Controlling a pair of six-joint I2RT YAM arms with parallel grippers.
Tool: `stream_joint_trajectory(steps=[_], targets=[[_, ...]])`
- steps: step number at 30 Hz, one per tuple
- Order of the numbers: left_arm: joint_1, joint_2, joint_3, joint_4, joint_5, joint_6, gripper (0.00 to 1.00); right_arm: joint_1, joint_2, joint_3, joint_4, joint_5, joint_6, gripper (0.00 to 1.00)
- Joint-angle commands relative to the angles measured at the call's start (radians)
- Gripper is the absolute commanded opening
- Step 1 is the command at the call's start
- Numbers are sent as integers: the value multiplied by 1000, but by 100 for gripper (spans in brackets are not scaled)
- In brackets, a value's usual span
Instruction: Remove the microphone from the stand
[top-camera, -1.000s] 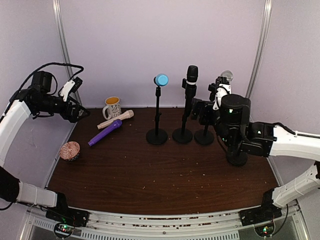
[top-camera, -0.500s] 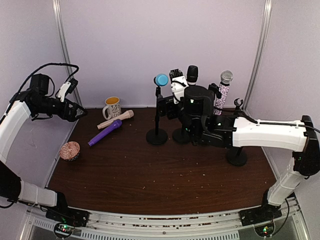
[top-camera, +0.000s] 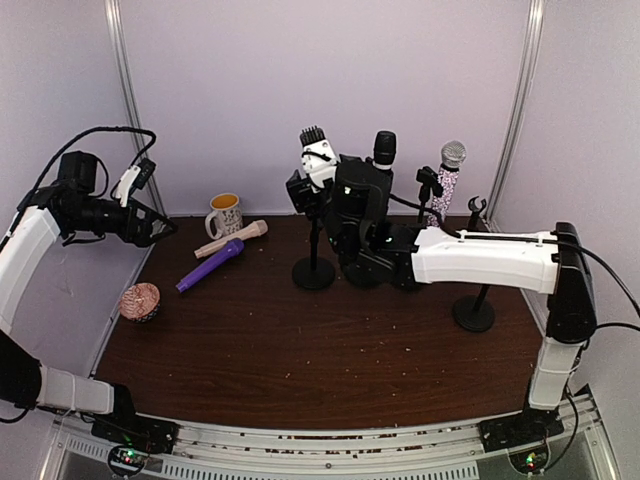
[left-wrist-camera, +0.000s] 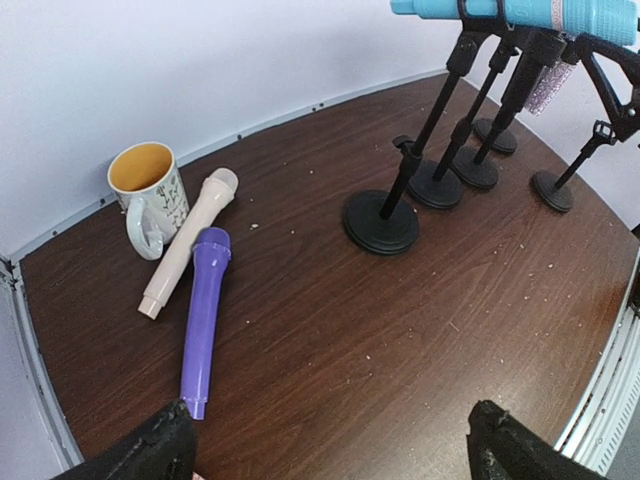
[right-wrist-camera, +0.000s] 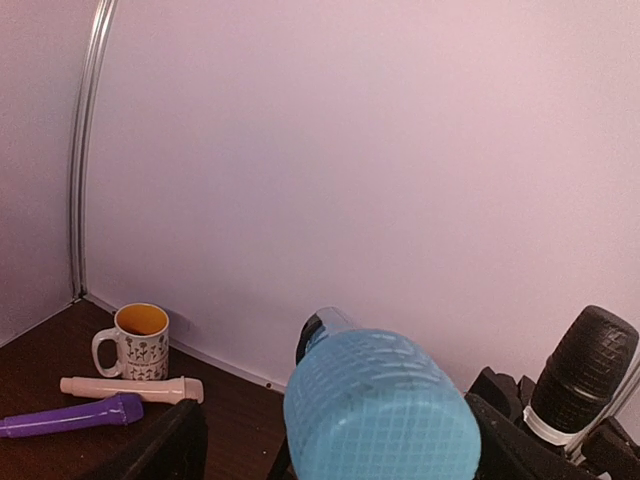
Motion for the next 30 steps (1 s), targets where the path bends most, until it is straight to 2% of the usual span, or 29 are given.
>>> stream_joint_trajectory(steps=[1,8,13,18,23,30], targets=[[5,-19,3,27,37,-10,96,-15,49,86,77,39,-63,84],[3,-33,-4,27,77,-10,96,-39,82,123,86,43,-69,75],[5,-28,-5,27,92,-10,94,-43,79,112,96,36,-83,63],[4,-26,-13,27,101,-12,93,-43,62,92,100,15,-83,47],[4,-24,-15,27,103,-12,93,-40,52,94,89,-17,-82,25],[2,-34,-57,83,141,-57,90,9,42,149,50,-103,-97,1]])
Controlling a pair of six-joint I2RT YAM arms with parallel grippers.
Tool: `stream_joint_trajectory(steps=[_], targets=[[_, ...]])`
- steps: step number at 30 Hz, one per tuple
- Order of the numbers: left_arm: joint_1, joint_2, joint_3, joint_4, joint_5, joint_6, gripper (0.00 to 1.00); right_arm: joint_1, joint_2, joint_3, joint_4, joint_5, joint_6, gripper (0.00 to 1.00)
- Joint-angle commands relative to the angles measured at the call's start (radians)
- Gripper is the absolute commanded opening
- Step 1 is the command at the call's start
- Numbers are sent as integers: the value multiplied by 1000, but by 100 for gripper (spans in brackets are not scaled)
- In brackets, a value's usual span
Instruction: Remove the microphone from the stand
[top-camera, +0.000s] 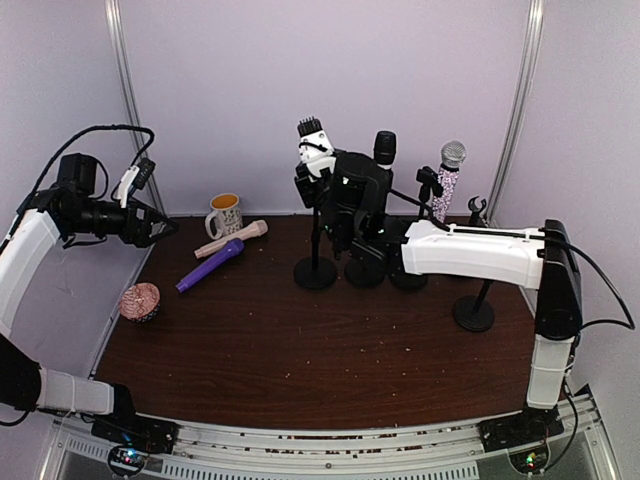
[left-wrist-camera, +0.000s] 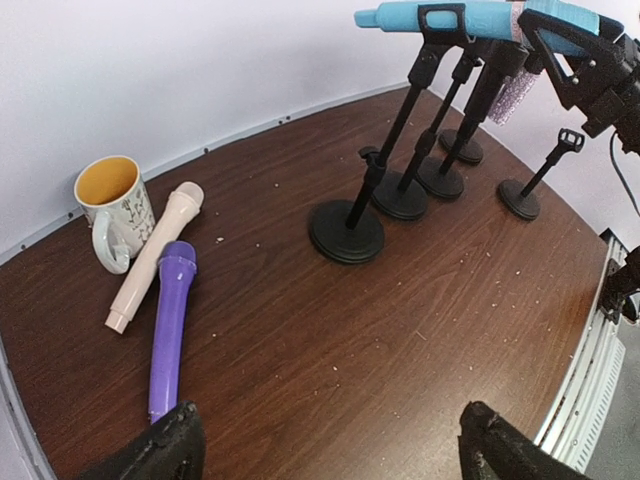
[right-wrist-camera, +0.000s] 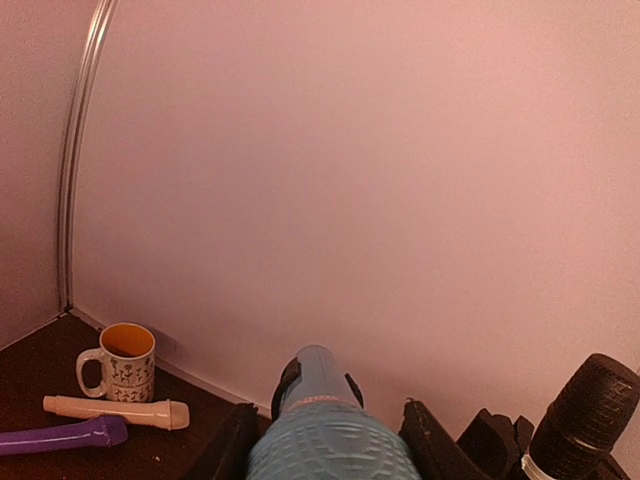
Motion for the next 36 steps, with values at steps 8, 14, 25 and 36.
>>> stream_joint_trajectory(steps=[8,14,25,36], targets=[[-89,17,-64,110,35,-47,89,110,-44,131,-86,-198,7,0],[-168,7,-98,204,30,-85,88,168,-24,175,-87,-226,2,0],[-263,51,-90,372,-8,-191,81,268,69,348,-78,-177,-45,0],[-276,36,-134,507,68,-262,62,324,129,461,-75,-97,-4,0]])
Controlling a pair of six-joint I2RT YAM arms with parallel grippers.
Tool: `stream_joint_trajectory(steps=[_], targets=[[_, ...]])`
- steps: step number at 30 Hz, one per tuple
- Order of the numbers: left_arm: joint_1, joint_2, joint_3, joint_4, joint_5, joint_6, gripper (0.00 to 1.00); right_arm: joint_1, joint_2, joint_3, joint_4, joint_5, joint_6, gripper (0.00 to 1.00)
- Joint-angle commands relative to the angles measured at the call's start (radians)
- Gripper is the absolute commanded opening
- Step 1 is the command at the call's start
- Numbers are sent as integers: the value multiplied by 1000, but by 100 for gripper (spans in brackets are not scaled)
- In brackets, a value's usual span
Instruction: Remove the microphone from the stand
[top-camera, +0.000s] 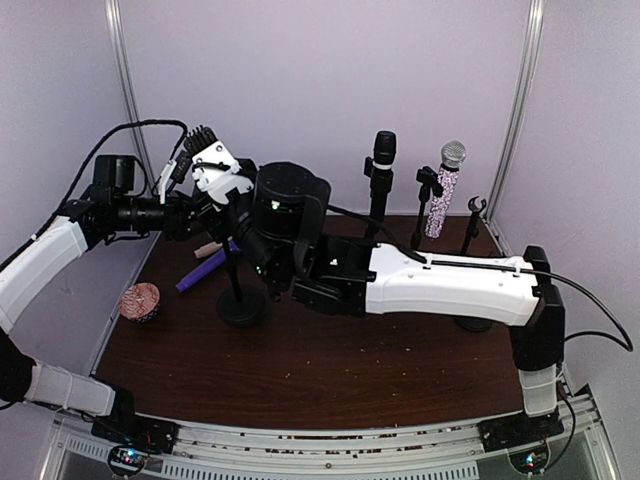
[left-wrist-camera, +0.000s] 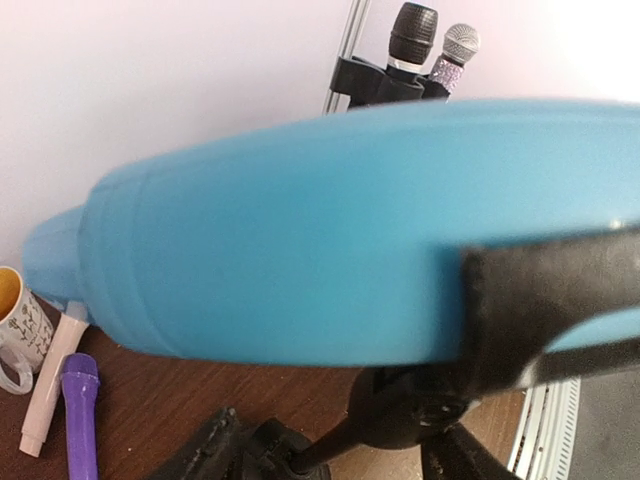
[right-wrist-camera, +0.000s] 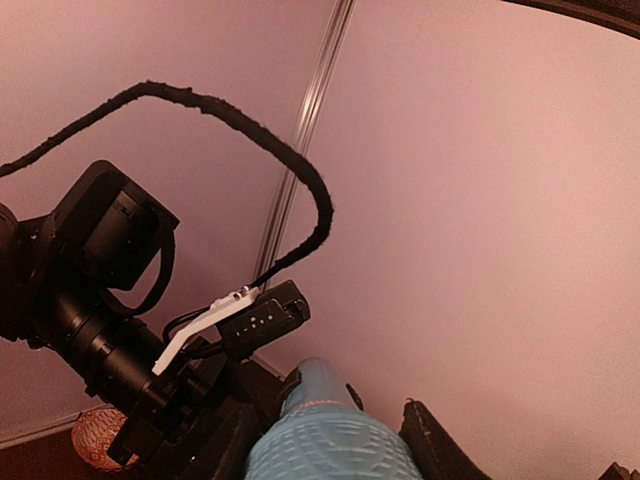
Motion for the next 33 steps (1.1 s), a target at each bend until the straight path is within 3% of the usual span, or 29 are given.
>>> stream_joint_trajectory(steps=[1,9,14,21,29,33], targets=[[-5,-7,-19,87,40,-18,61,14,-16,79,118,17,47,0],[-12,-33,-57,103,175,-19,61,20,-5,88,115,21,64,0],[-12,-41,-59,98,190,-6,59,22,-4,97,112,17,75,0],[-12,-35,-42,115,197,-31,34,31,-1,103,107,20,88,0],[-12,-46,-43,118,185,-53,26,42,-19,49,130,36,69,0],[-12,-44,-39,110,156,-70,2,47,-51,-16,162,56,47,0]])
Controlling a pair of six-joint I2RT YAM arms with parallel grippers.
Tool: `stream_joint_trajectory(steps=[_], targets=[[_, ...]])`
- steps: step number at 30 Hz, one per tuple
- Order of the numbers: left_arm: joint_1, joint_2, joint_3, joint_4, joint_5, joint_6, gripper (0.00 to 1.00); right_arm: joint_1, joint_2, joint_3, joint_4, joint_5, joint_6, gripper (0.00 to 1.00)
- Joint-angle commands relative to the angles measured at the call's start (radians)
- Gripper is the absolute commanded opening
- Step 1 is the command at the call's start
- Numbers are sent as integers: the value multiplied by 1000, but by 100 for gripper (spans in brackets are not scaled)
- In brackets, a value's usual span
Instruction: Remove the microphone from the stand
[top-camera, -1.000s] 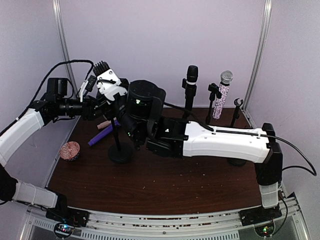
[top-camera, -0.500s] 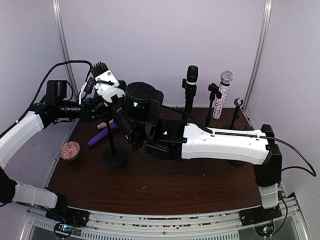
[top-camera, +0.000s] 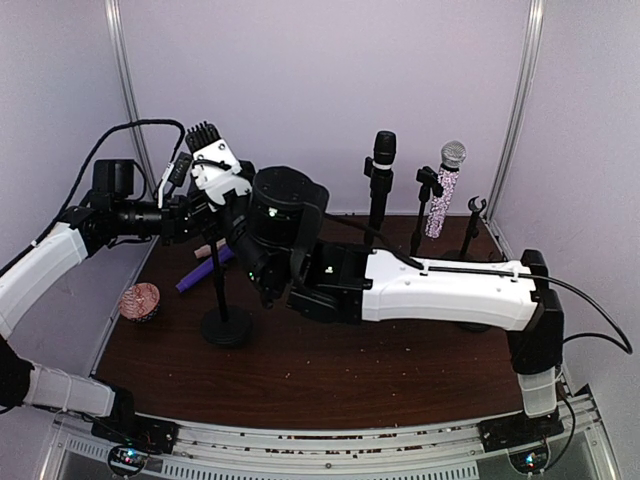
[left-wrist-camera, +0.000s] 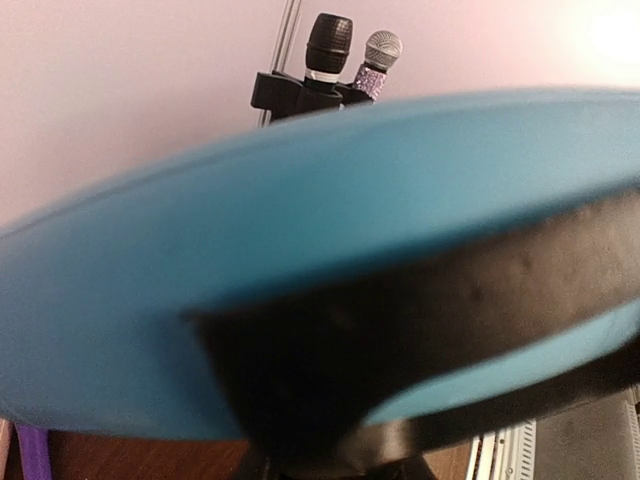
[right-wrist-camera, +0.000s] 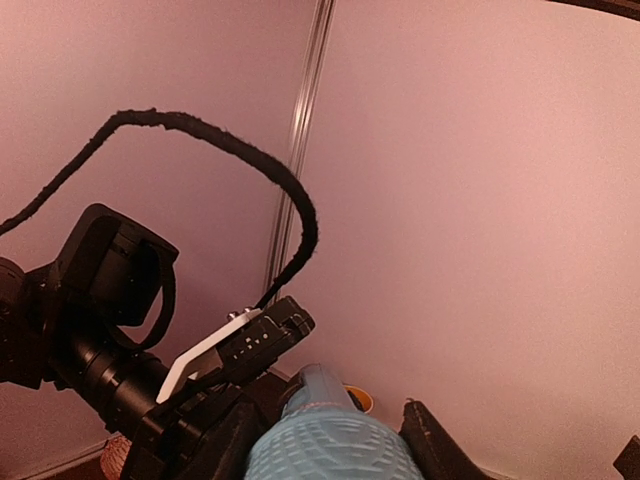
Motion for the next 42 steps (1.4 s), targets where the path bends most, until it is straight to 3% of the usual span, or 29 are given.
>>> stream_joint_trajectory(steps=[1,21,34,42], targets=[[0,-16,14,30,-16,-54,0,21,-84,-63,148,11,-21,0],[8,26,16,29,-115,-23,0,117,-394,-428,275,97,-56,0],[8,47,18,55,-218,-59,0,179,-458,-516,372,164,-127,0],[10,50,49,24,-190,-38,0,170,-609,-701,255,365,-36,0]])
